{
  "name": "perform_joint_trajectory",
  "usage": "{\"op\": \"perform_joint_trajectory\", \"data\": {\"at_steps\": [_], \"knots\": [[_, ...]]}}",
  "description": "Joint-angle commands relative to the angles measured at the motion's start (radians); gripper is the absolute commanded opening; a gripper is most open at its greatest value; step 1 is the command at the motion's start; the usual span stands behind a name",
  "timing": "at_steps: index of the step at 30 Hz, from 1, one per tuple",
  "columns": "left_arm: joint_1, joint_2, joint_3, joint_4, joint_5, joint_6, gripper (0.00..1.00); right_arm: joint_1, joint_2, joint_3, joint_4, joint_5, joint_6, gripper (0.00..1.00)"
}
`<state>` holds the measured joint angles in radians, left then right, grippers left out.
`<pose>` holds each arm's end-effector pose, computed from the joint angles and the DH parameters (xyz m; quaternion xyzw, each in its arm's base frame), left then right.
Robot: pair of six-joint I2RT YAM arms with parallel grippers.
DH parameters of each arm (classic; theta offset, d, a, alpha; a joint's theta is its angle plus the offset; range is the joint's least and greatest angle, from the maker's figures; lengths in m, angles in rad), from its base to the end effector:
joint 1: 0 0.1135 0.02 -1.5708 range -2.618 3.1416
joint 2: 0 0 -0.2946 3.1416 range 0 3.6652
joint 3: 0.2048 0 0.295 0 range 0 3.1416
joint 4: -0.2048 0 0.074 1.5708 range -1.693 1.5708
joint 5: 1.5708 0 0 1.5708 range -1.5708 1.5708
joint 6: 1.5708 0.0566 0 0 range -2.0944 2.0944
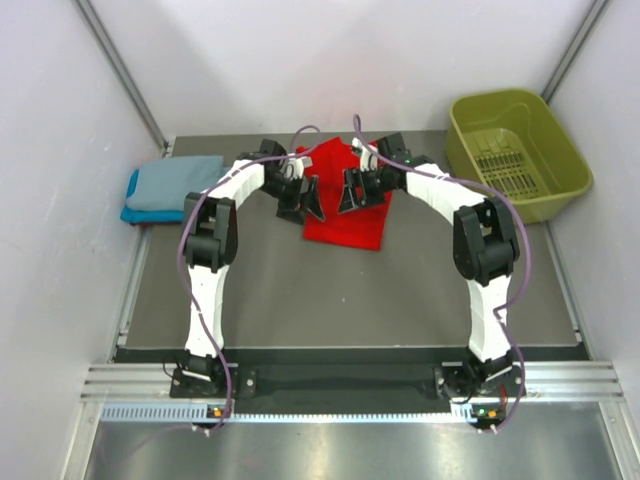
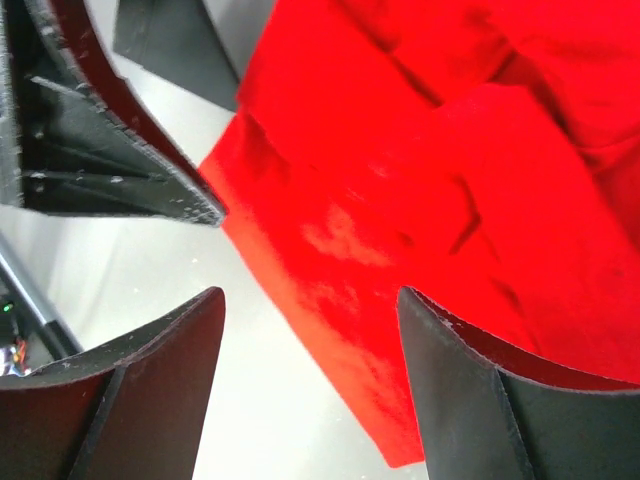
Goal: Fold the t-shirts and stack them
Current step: Fold the tshirt
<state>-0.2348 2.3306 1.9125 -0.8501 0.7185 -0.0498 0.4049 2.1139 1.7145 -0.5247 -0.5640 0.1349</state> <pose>0.5223 -0.1633 0.1533 0.1383 0.9166 -0.3641 0.0904 0.4799 0.2386 0.2114 -0.2102 0.8905 0.3357 0.2238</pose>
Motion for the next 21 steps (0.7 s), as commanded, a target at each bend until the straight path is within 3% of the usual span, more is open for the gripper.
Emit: {"op": "perform_joint_trajectory", "data": {"at_steps": [1, 21], "knots": [[0.014, 0.035, 0.009, -0.009, -0.050, 0.034, 0.98, 0.021, -0.049, 0.002, 0.020, -0.053, 0.008, 0.70], [0.020, 0.064, 0.020, 0.006, -0.034, 0.007, 0.98, 0.066, 0.021, -0.009, 0.020, -0.019, 0.002, 0.71]]}}
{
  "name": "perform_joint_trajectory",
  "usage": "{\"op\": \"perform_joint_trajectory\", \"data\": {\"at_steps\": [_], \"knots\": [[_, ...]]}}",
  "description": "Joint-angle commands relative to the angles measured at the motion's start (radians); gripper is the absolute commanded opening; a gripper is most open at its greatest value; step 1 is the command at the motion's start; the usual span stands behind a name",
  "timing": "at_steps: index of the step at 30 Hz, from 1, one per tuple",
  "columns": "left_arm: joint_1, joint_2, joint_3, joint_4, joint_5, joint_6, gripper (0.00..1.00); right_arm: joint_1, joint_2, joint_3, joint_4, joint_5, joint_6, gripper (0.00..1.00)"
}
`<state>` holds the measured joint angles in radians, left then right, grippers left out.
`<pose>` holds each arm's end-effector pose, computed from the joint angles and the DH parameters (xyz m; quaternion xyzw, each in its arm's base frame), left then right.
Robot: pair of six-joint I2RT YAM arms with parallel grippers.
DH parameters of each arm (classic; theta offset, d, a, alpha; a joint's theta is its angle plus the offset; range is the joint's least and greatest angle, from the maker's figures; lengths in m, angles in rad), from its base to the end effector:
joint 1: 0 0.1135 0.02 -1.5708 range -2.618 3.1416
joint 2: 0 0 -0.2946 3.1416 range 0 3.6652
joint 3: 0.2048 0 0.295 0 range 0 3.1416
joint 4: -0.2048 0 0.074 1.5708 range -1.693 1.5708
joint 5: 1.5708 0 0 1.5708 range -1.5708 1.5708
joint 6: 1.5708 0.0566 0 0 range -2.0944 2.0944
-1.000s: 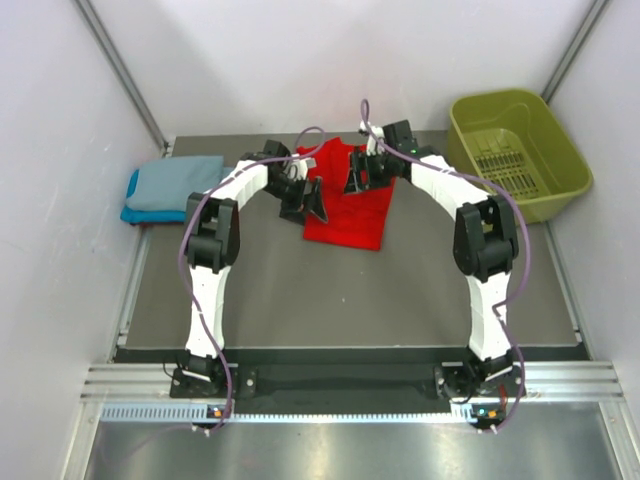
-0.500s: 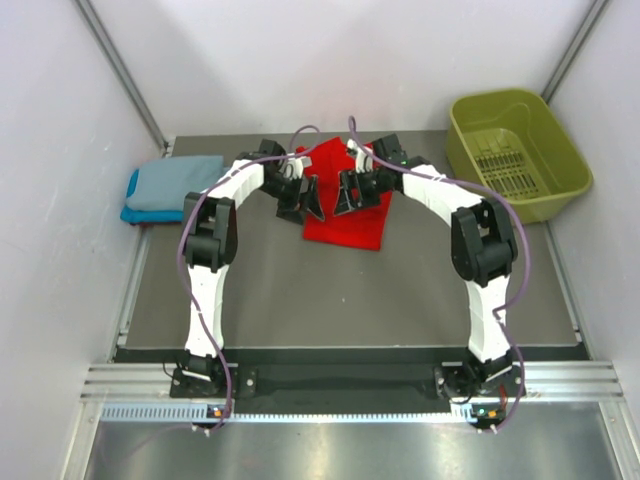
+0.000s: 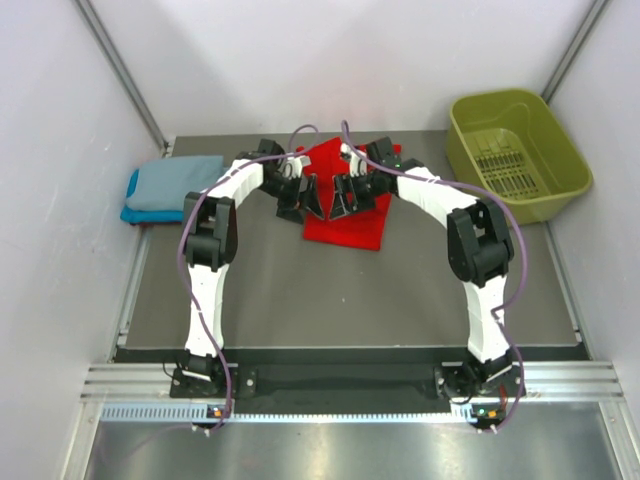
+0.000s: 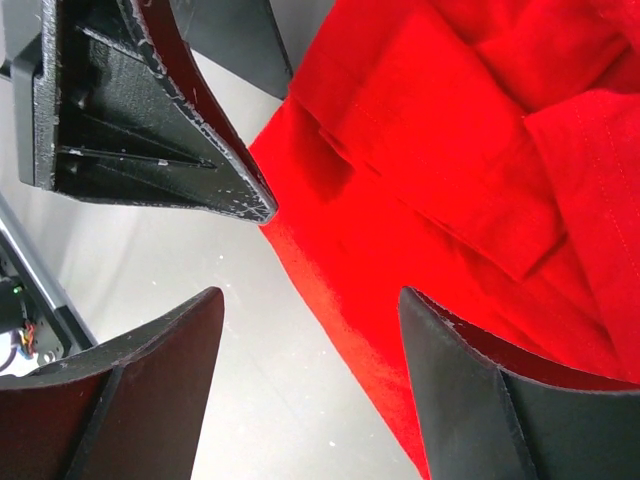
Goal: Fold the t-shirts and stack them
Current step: Fold the tshirt
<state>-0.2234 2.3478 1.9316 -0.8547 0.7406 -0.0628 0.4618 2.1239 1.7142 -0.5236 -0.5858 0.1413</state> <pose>0.5271 -0.1589 0.1510 0.1278 0.9144 -0.3740 0.0868 0.4657 0.2667 0.2068 -0.2344 0.8831 0.3509 0.2051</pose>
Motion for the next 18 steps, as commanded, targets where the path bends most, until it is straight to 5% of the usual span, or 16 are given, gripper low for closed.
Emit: {"op": "perform_joint_trajectory", "data": {"at_steps": [1, 18], "knots": [[0.007, 0.047, -0.002, 0.009, -0.056, 0.020, 0.98, 0.009, 0.019, -0.011, 0.020, 0.004, -0.005, 0.72], [0.009, 0.048, -0.020, 0.026, -0.060, 0.006, 0.98, 0.002, 0.107, 0.033, 0.033, 0.067, -0.009, 0.72]]}}
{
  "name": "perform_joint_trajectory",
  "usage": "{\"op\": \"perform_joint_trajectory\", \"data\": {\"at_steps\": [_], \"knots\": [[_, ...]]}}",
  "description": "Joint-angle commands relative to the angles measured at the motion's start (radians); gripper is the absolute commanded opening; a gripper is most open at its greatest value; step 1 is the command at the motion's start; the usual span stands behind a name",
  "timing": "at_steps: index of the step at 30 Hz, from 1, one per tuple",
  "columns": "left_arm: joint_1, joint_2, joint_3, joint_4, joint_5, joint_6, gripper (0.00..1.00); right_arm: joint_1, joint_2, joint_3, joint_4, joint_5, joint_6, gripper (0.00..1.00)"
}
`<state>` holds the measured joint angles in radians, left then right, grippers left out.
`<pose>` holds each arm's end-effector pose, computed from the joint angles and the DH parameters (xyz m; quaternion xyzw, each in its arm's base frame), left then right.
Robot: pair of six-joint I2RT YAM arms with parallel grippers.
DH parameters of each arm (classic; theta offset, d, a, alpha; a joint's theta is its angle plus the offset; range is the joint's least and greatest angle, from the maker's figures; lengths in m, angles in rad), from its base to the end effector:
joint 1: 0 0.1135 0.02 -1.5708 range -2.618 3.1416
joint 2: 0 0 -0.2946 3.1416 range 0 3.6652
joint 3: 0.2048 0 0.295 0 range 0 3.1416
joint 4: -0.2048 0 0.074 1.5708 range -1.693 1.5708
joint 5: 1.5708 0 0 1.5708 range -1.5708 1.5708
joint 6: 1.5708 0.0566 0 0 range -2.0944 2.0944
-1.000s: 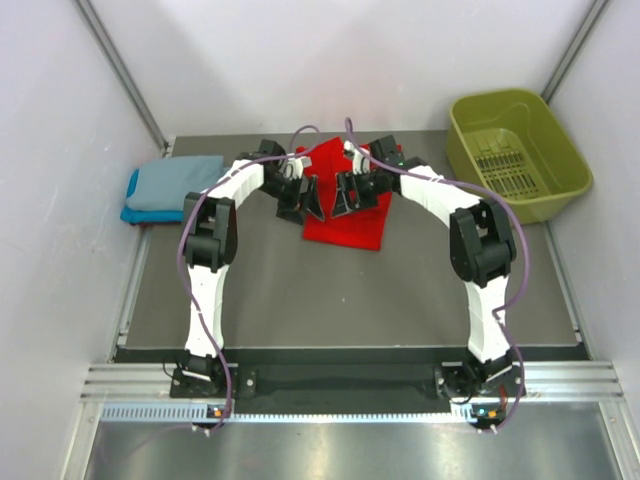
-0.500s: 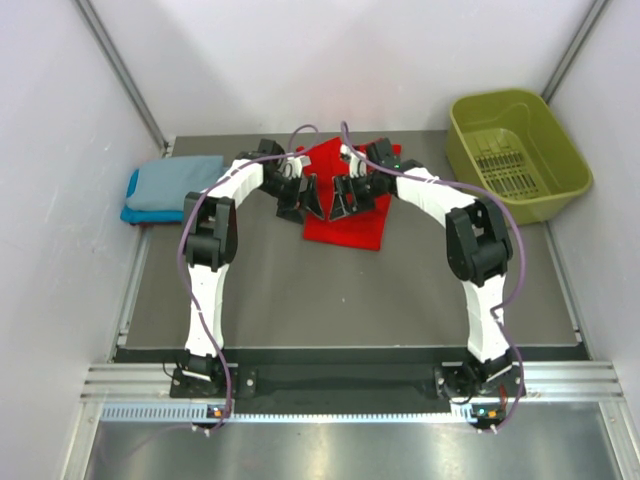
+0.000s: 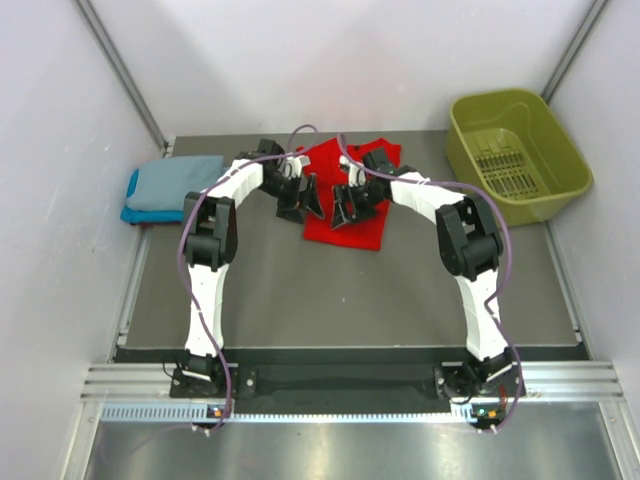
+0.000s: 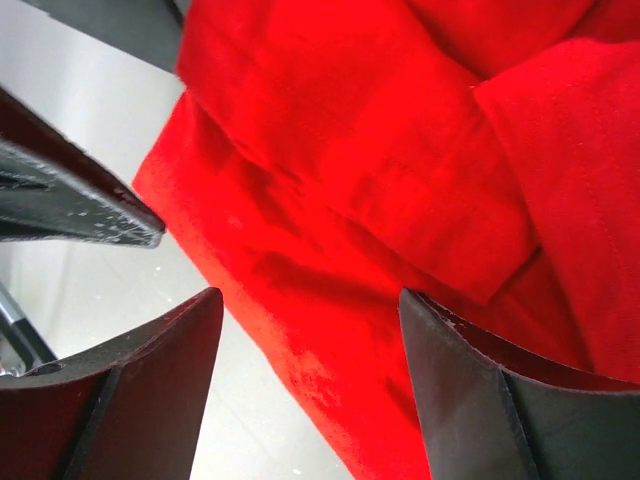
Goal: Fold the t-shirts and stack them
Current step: Fold the tshirt
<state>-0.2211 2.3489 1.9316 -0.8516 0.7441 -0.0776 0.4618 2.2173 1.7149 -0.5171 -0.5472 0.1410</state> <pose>0.5278 -0.1579 0.1507 0.1206 0.9147 -0.3762 0.0851 0.4735 0.2686 0.1579 -0.2206 0.9028 0.3261 0.1731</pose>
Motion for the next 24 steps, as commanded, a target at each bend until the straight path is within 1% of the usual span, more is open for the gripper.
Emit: {"op": "perform_joint_trajectory", "data": {"at_steps": [1, 6, 9, 10, 13, 14, 16, 18, 19, 21, 22, 23, 24], "knots": [[0.008, 0.047, -0.022, 0.025, -0.063, 0.019, 0.98, 0.000, 0.013, 0.051, 0.026, 0.039, -0.014, 0.72], [0.008, 0.050, -0.020, 0.026, -0.061, 0.019, 0.98, -0.026, -0.007, 0.155, 0.022, 0.177, -0.087, 0.72], [0.008, 0.052, -0.014, 0.026, -0.060, 0.018, 0.98, -0.058, 0.010, 0.268, 0.031, 0.246, -0.127, 0.73], [0.008, 0.052, -0.014, 0.026, -0.058, 0.018, 0.98, -0.067, 0.027, 0.335, 0.044, 0.260, -0.133, 0.74], [0.006, 0.052, -0.023, 0.025, -0.057, 0.015, 0.98, -0.081, 0.053, 0.446, 0.083, 0.334, -0.211, 0.76], [0.006, 0.049, -0.026, 0.026, -0.051, 0.015, 0.98, -0.083, 0.058, 0.465, 0.088, 0.361, -0.222, 0.76], [0.008, 0.047, -0.031, 0.025, -0.043, 0.012, 0.98, -0.081, 0.052, 0.485, 0.085, 0.362, -0.230, 0.76], [0.008, 0.044, -0.031, 0.025, -0.045, 0.012, 0.98, -0.077, 0.022, 0.454, 0.074, 0.336, -0.213, 0.76], [0.006, 0.038, -0.033, 0.028, -0.048, 0.012, 0.98, -0.074, -0.023, 0.390, 0.059, 0.322, -0.204, 0.76], [0.008, 0.038, -0.031, 0.028, -0.049, 0.010, 0.98, -0.058, -0.074, 0.309, 0.036, 0.250, -0.184, 0.77], [0.008, 0.036, -0.026, 0.026, -0.049, 0.010, 0.97, -0.052, -0.124, 0.223, 0.007, 0.222, -0.178, 0.77], [0.008, 0.035, -0.026, 0.025, -0.054, 0.013, 0.98, -0.048, -0.146, 0.180, -0.004, 0.148, -0.164, 0.76], [0.008, 0.030, -0.026, 0.023, -0.058, 0.015, 0.98, -0.038, -0.168, 0.140, -0.018, 0.107, -0.167, 0.75]]}}
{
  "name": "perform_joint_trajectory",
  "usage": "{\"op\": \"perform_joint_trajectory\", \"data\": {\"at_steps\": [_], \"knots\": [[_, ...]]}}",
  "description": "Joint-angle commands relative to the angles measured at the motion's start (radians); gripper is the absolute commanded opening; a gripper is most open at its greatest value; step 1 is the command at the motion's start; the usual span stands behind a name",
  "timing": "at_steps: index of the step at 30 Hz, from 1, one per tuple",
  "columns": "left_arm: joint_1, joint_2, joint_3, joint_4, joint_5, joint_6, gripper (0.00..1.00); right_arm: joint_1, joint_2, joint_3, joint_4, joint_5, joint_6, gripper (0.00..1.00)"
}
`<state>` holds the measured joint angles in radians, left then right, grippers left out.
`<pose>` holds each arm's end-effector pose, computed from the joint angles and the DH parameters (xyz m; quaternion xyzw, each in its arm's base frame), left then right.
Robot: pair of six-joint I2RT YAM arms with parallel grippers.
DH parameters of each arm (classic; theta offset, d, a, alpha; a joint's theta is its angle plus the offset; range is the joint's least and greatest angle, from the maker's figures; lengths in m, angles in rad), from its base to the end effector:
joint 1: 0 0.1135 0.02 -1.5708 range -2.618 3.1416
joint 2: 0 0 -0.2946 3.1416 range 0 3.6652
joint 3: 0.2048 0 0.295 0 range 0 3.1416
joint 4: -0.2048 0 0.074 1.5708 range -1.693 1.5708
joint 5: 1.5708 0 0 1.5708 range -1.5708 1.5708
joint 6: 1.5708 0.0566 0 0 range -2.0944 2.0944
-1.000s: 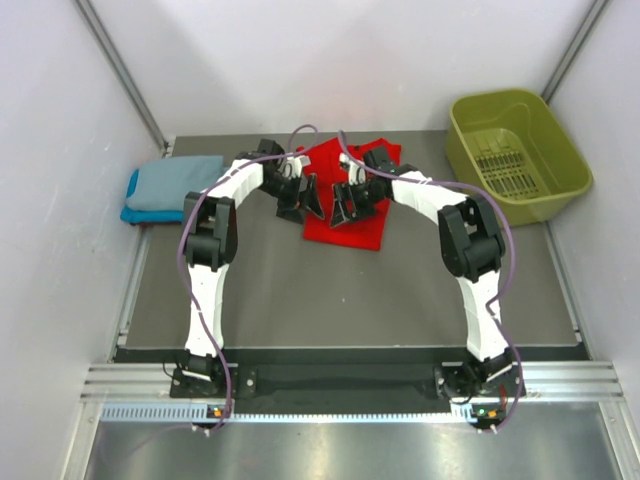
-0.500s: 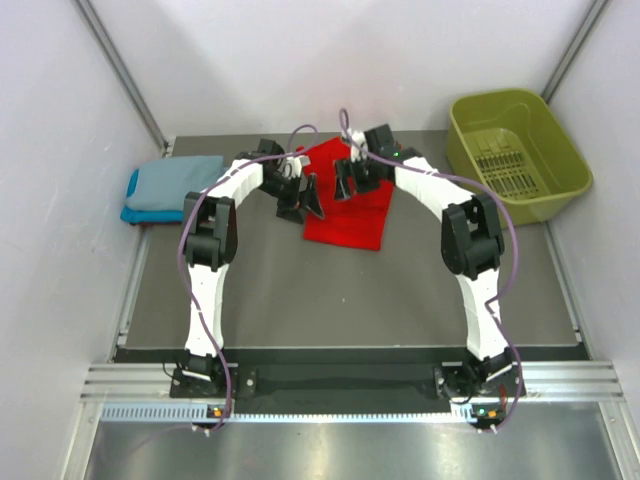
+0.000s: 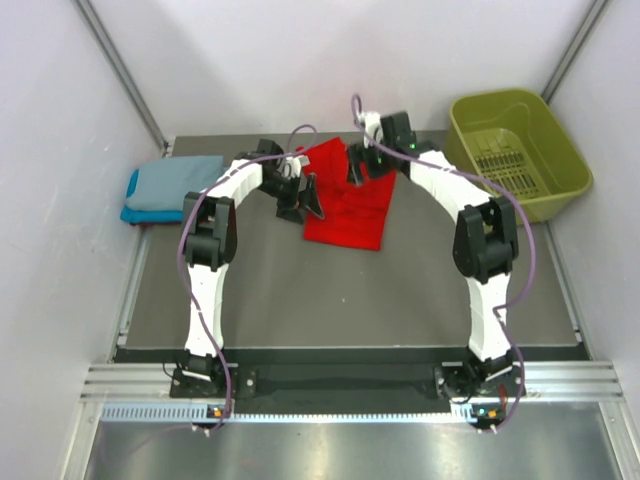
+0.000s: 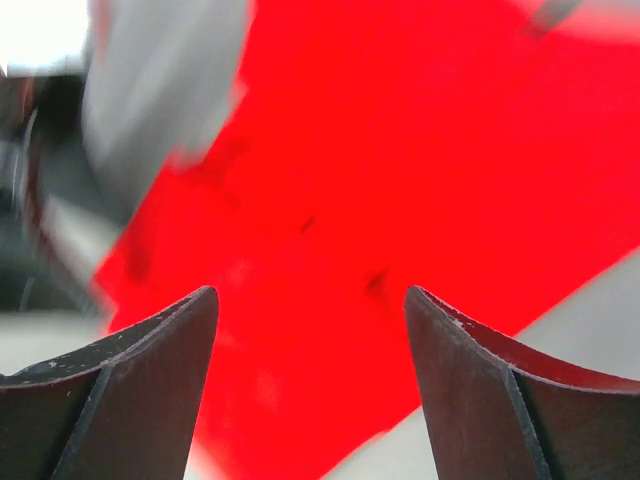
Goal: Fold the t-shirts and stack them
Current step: Fold the tshirt
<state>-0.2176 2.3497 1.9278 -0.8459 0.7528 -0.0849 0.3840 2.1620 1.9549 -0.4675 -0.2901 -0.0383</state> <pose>0.5281 -0.1564 0.1496 0.1163 0.9136 -0.3804 0.0840 0.5311 0.2320 0.2773 -0.2481 0.8589 0.2021 0.3999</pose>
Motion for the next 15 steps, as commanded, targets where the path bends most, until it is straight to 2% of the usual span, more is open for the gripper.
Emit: {"op": "perform_joint_trajectory", "data": {"at_steps": [1, 7, 15], "knots": [[0.006, 0.026, -0.023, 0.016, -0.075, 0.024, 0.98, 0.044, -0.148, -0.161, -0.098, -0.170, 0.009, 0.75], [0.009, 0.025, -0.029, 0.027, -0.072, 0.016, 0.98, 0.050, -0.199, -0.318, -0.097, -0.264, 0.034, 0.75], [0.011, 0.022, -0.042, 0.027, -0.066, 0.017, 0.97, 0.068, -0.091, -0.265, -0.089, -0.274, 0.032, 0.75]]}}
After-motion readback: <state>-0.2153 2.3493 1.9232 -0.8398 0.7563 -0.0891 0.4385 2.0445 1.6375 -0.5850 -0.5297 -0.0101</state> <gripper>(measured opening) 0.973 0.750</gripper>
